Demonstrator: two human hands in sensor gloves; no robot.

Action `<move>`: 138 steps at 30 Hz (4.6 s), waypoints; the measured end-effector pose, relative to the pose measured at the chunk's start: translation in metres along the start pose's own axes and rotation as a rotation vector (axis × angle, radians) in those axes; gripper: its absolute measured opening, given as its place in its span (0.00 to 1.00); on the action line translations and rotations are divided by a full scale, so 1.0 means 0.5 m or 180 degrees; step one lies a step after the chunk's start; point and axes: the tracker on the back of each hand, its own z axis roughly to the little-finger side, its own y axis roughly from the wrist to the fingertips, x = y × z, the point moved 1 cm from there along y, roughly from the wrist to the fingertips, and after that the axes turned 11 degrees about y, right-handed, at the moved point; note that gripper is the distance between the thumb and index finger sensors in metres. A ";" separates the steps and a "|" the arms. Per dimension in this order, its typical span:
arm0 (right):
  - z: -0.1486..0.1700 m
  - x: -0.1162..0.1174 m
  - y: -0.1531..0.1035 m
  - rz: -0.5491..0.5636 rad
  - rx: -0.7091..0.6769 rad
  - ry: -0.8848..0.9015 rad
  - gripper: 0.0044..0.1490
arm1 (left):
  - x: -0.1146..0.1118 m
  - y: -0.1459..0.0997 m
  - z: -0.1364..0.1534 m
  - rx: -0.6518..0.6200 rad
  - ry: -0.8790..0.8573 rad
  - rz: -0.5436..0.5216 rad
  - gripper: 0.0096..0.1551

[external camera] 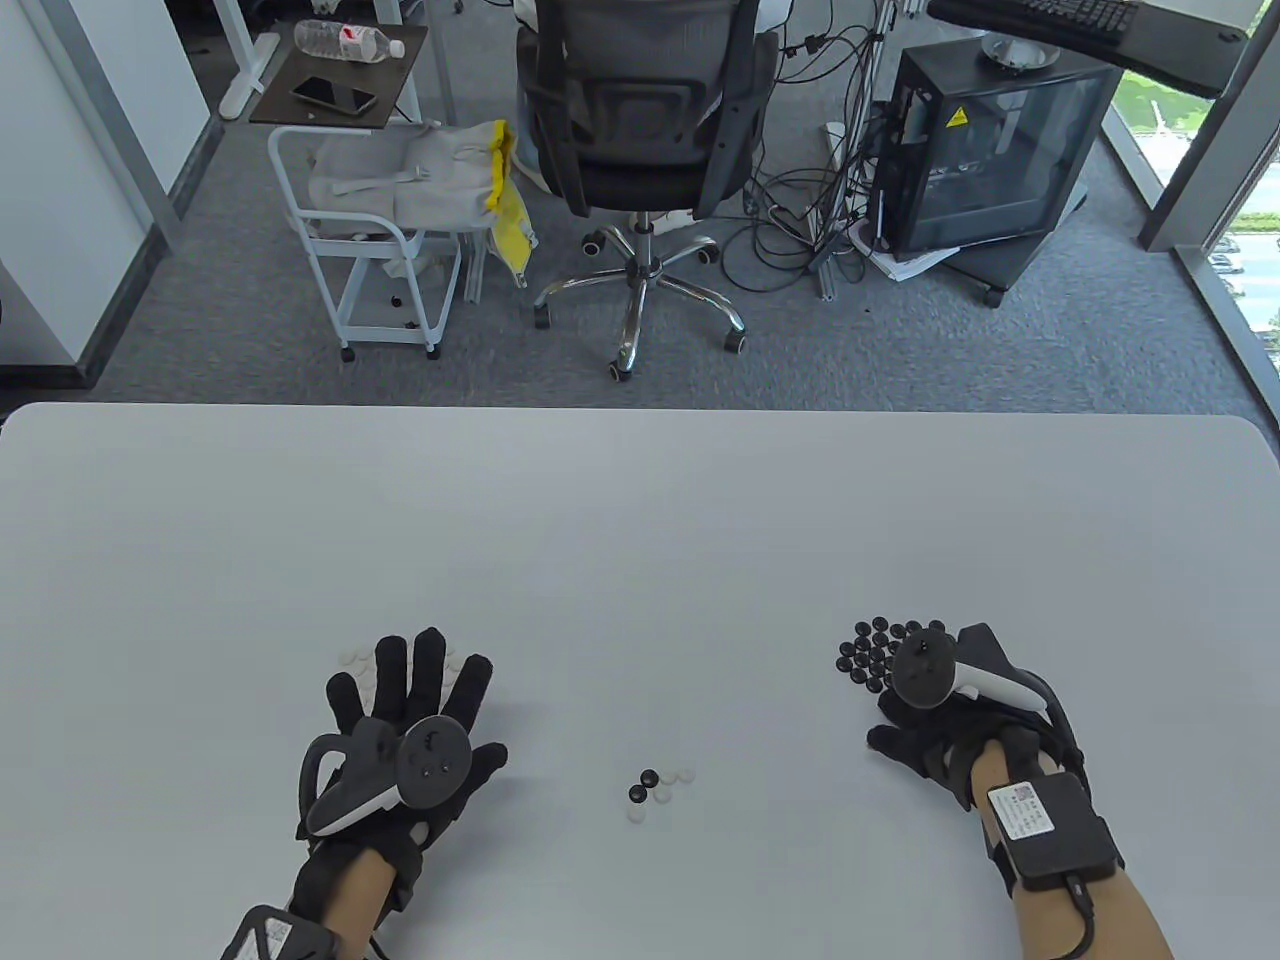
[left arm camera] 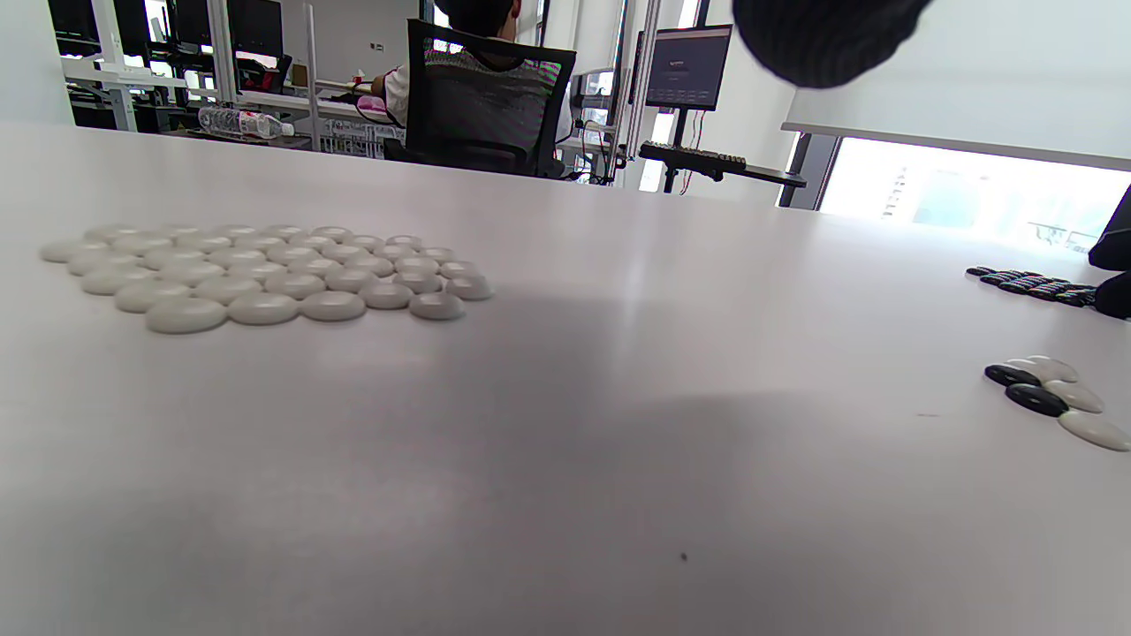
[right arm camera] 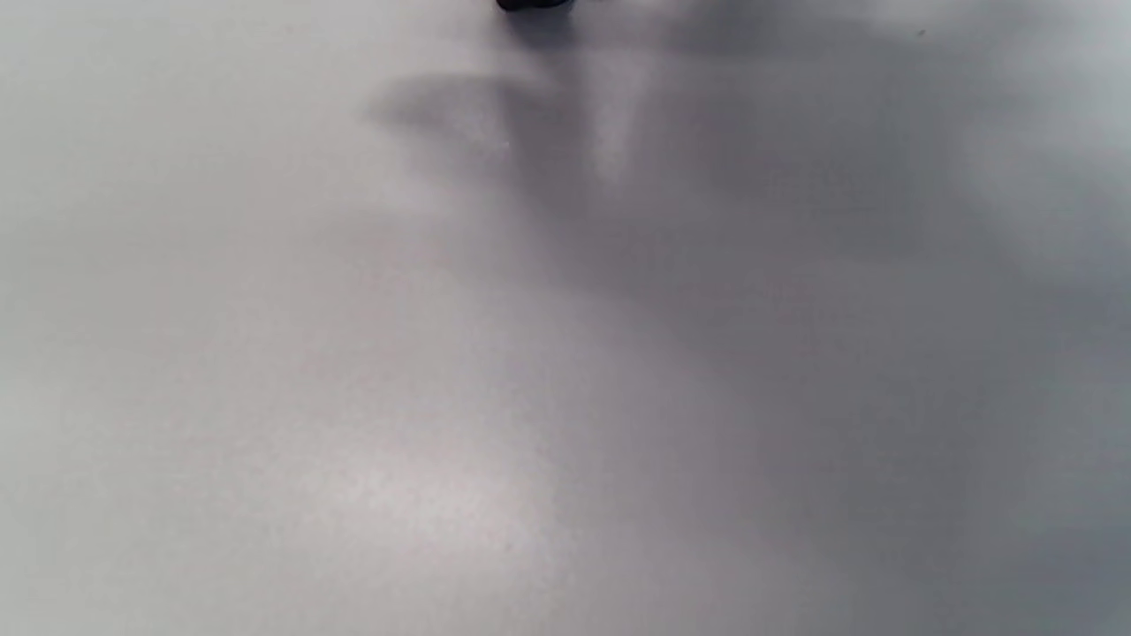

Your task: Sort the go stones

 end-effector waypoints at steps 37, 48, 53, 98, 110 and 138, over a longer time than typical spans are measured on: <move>-0.406 0.091 0.080 -0.0587 -0.1384 -0.0380 0.44 | -0.002 0.000 0.005 0.0009 -0.0040 -0.0006 0.49; -0.255 -0.019 0.091 -0.0209 -0.0305 -0.0461 0.43 | -0.004 0.002 0.005 0.0007 -0.0039 0.0043 0.49; -0.211 -0.036 0.088 -0.0110 -0.0064 -0.0439 0.43 | -0.005 0.003 0.005 0.0002 -0.0028 0.0051 0.49; -0.447 0.139 0.040 -0.0916 -0.1681 -0.0663 0.44 | -0.008 0.006 0.010 0.0009 -0.0081 0.0068 0.49; -0.311 -0.010 0.112 -0.0199 -0.0614 -0.0191 0.47 | -0.010 0.004 0.013 0.0018 -0.0092 0.0071 0.49; -0.205 -0.101 0.052 0.0342 -0.0597 0.0450 0.54 | -0.012 0.005 0.013 0.0006 -0.0088 0.0068 0.49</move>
